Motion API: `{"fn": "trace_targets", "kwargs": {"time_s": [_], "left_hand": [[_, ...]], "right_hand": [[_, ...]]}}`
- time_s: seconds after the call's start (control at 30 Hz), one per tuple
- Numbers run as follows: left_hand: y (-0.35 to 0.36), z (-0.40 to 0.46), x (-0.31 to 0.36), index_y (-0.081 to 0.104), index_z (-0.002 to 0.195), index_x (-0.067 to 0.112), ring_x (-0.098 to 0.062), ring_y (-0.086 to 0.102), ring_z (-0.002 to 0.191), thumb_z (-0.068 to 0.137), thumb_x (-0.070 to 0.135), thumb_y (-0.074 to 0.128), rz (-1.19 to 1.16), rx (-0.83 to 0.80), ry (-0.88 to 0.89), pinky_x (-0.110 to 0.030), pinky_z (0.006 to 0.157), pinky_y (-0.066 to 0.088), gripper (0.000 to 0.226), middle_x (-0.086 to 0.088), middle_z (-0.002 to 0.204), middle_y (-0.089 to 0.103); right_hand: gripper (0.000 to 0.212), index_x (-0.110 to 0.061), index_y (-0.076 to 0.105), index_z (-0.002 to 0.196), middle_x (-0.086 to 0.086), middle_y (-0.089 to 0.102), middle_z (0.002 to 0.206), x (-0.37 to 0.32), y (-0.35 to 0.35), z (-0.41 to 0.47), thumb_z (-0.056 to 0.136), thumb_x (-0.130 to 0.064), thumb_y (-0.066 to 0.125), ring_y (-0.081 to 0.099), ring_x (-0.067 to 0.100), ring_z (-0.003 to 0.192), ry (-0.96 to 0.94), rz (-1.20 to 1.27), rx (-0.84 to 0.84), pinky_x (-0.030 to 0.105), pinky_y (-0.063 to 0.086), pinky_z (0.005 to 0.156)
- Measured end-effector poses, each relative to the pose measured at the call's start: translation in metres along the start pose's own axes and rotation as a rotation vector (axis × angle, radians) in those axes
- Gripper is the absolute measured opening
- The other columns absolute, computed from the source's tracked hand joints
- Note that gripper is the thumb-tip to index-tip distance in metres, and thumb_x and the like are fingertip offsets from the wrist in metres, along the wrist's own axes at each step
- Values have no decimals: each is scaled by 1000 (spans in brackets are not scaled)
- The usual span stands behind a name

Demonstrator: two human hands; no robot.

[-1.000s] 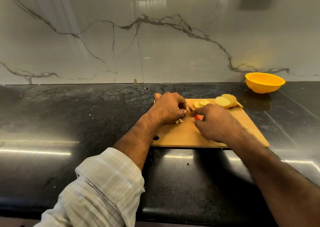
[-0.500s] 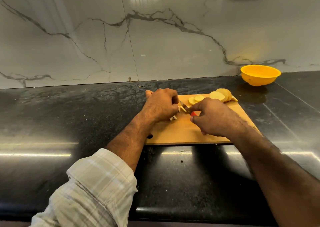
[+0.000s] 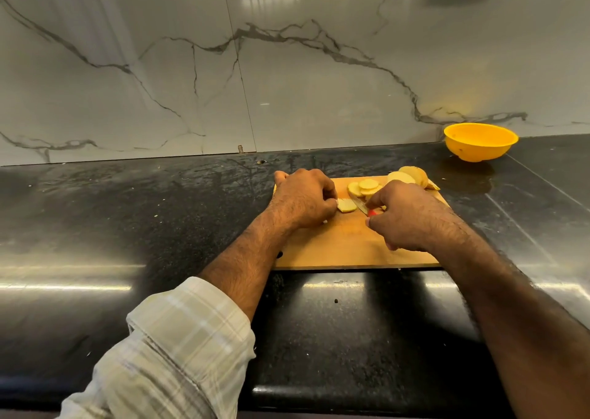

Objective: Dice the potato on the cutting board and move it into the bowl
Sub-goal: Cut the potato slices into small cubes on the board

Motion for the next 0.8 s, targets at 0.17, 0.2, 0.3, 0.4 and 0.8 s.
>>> {"fn": "trace_targets", "kwargs": {"time_s": [0.17,0.2,0.3,0.4,0.8], "left_hand": [[3,0,5,74,109,35,-10,58,105,94,61,64,35,8,11,-55,107,30,32,17,99,69],[4,0,7,73,112,37,-11,58,107,92,67,64,41,8,7,-55,107,30,37,17,101,68],[5,0,13,75,109,40,-12,57,118,91,66,68,68,-16,2,-59,111,29,32,16,113,68],[1,1,13,75,110,41,-11,55,120,96,48,71,70,-37,21,-57,112,28,16,18,116,68],[-6,4,-7,63,108,38,-12,59,111,93,29,76,22,-68,-56,-54,109,33,22,17,105,66]], "right_hand": [[45,-24,61,144,3,70,91,1,-2,-1,100,-19,67,73,16,76,-7,-9,-10,28,60,61],[44,-24,61,144,3,70,90,1,-3,-1,100,-19,67,73,16,76,-8,-3,-8,28,59,61],[43,-23,62,143,3,69,89,2,-4,0,101,-18,67,73,16,76,-8,2,-13,28,60,63],[43,-24,63,142,3,70,90,2,-3,1,100,-19,67,73,17,78,-16,-7,-13,31,63,68],[41,-25,65,139,3,72,103,5,-1,5,99,-21,69,73,18,78,-22,-14,-6,30,63,67]]}}
Point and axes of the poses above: each hand's wrist, its own z-axis towards the middle knuckle, its own y-axis out of the palm, x = y × z, the point moved 4 cm from there along z, towards the middle knuckle
